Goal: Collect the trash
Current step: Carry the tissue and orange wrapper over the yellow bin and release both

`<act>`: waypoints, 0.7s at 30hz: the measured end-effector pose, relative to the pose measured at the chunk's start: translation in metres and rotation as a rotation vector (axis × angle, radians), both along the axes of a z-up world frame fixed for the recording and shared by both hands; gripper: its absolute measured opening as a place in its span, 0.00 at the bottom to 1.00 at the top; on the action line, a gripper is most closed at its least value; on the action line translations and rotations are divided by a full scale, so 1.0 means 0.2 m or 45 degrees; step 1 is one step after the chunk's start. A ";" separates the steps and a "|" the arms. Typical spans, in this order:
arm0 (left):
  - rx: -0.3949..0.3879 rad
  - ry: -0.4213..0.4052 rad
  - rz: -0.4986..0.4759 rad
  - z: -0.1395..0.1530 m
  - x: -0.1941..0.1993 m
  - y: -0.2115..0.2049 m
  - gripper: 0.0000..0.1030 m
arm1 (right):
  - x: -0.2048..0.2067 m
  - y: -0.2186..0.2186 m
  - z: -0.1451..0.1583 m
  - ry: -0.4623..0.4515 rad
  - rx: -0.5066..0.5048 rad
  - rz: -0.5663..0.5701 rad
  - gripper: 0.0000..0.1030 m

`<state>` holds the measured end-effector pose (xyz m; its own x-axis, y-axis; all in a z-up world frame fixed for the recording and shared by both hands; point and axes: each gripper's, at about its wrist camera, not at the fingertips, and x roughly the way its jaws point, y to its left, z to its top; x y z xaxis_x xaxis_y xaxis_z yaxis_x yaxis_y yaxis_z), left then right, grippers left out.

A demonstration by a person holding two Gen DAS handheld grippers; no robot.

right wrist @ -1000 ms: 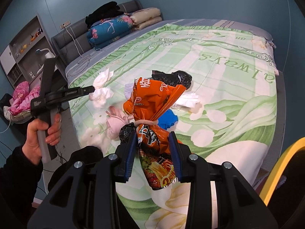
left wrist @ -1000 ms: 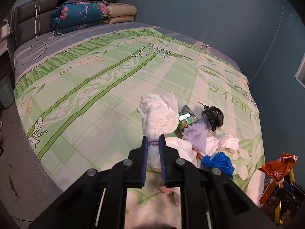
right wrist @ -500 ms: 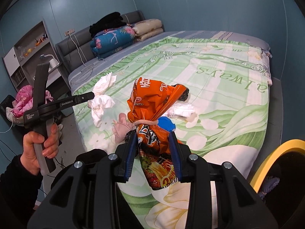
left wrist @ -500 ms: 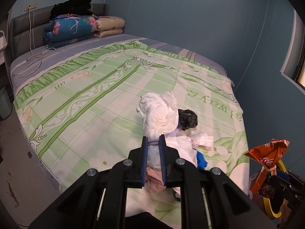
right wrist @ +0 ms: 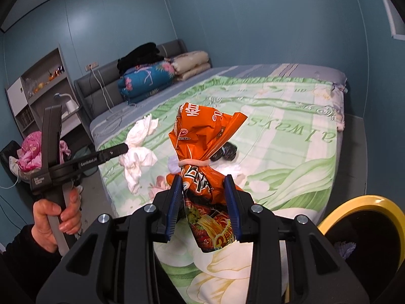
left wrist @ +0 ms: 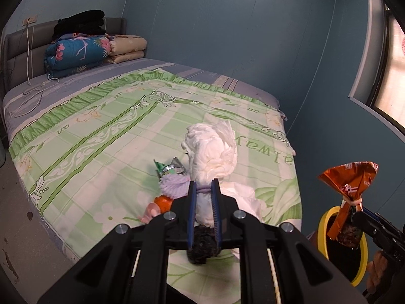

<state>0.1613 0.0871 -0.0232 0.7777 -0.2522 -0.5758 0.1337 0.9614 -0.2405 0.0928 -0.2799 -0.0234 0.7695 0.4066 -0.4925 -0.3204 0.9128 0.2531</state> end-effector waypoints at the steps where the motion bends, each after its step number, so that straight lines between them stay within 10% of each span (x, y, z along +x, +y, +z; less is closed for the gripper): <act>1: -0.001 -0.009 -0.006 0.02 -0.01 -0.01 0.11 | -0.01 -0.02 0.01 -0.010 0.005 -0.008 0.32; 21: -0.001 -0.124 -0.217 0.20 -0.15 -0.47 0.11 | -0.24 -0.41 0.22 -0.169 0.102 -0.215 0.32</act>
<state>0.1309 -0.0072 0.0175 0.7759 -0.3855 -0.4995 0.3173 0.9227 -0.2192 0.0455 -0.3610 0.0208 0.8859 0.3005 -0.3535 -0.2005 0.9351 0.2923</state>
